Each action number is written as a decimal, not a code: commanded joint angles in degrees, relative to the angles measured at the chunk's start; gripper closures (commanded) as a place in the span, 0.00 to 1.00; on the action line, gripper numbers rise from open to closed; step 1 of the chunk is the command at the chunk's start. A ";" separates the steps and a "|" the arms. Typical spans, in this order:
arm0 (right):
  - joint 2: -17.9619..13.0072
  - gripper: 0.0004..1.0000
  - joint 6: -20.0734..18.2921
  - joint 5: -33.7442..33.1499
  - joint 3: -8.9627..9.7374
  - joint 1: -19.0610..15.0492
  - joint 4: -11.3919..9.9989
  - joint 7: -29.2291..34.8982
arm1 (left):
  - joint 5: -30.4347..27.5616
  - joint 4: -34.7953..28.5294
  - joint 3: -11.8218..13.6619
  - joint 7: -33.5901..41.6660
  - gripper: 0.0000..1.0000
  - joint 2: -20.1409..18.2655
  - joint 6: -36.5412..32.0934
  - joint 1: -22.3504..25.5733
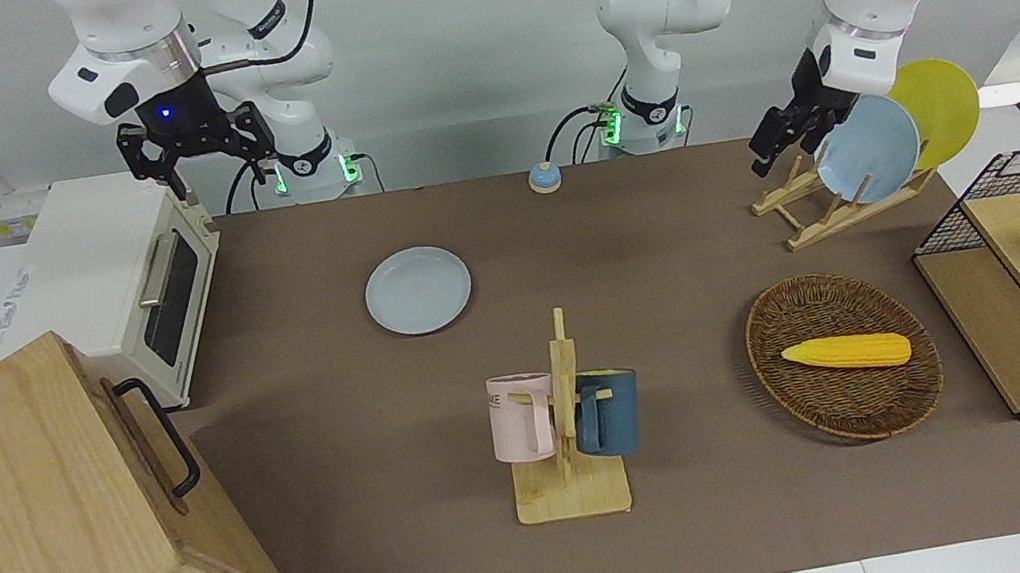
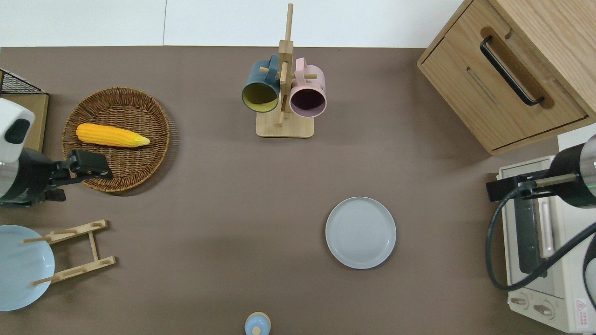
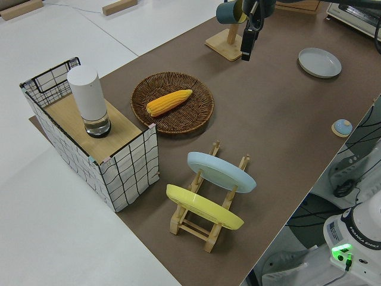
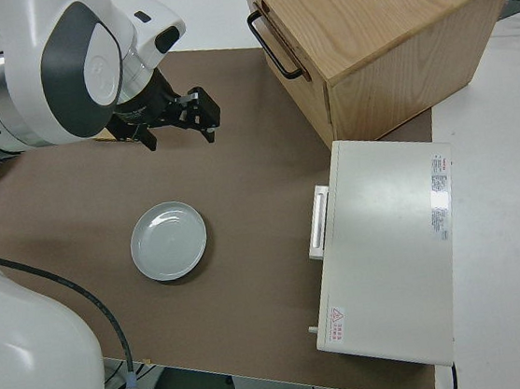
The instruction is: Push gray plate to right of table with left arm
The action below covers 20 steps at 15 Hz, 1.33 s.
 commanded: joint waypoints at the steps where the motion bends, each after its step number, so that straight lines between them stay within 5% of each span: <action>1: -0.41 0.00 -0.08 0.14 0.14 -0.39 -0.23 -1.13 | 1.19 4.50 0.33 0.22 0.01 0.75 -4.03 0.24; 4: -0.41 0.00 -0.08 0.14 0.14 -0.39 -0.23 -1.13 | 7.67 5.91 -0.89 2.40 0.01 0.57 -6.67 0.32; 8: -0.41 0.00 -0.08 0.14 0.06 -0.39 -0.23 -1.13 | 7.78 6.27 -3.18 6.11 0.01 0.31 -6.85 0.41; 20: -0.41 0.00 -0.08 0.14 0.06 -0.39 -0.23 -1.13 | 7.25 6.18 -3.54 6.11 0.01 0.31 -6.68 0.76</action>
